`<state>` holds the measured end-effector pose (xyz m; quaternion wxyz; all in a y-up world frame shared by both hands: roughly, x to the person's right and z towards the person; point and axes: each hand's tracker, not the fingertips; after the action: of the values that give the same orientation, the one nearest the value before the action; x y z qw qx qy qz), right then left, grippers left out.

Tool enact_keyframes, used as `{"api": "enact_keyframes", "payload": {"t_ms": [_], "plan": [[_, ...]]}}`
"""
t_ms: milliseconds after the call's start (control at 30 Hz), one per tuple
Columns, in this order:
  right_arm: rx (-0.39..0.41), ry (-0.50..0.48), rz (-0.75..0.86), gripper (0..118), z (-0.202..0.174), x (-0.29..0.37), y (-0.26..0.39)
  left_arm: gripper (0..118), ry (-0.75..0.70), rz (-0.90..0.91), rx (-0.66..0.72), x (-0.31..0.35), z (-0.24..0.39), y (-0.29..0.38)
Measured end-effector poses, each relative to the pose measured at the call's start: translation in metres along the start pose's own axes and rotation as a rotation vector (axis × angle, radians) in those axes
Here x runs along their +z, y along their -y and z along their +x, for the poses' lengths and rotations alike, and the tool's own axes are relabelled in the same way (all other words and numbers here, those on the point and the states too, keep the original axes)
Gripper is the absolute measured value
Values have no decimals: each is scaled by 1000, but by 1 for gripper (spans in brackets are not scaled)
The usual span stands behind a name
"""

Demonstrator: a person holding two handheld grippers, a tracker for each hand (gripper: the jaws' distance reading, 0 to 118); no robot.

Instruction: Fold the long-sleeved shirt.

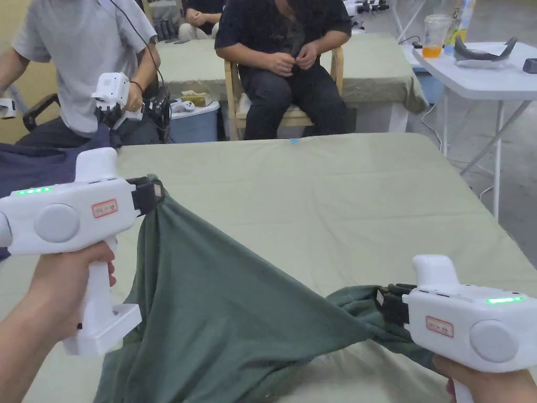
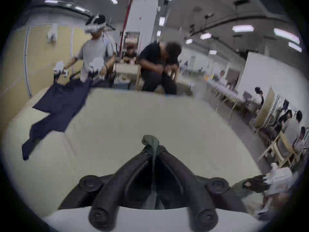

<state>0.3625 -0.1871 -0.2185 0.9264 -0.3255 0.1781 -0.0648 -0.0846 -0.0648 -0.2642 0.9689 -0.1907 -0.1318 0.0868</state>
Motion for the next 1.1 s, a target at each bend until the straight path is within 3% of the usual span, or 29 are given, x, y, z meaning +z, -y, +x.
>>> {"api": "enact_keyframes", "payload": {"t_ms": [100, 233, 533, 833, 1100], "plan": [[71, 3, 80, 13, -20, 33, -34, 4, -31, 109, -54, 55, 16, -34], [103, 10, 196, 13, -42, 86, -83, 4, -33, 258, -61, 128, 35, -85], [91, 38, 478, 13, -75, 234, -210, 4, -70, 530, -107, 256, 82, -206], [42, 96, 670, 13, -90, 371, -315, 4, -140, 633, -109, 318, 128, -291], [31, 207, 779, 13, -109, 437, -376, 4, -143, 601, -82, 321, 159, -324]]}}
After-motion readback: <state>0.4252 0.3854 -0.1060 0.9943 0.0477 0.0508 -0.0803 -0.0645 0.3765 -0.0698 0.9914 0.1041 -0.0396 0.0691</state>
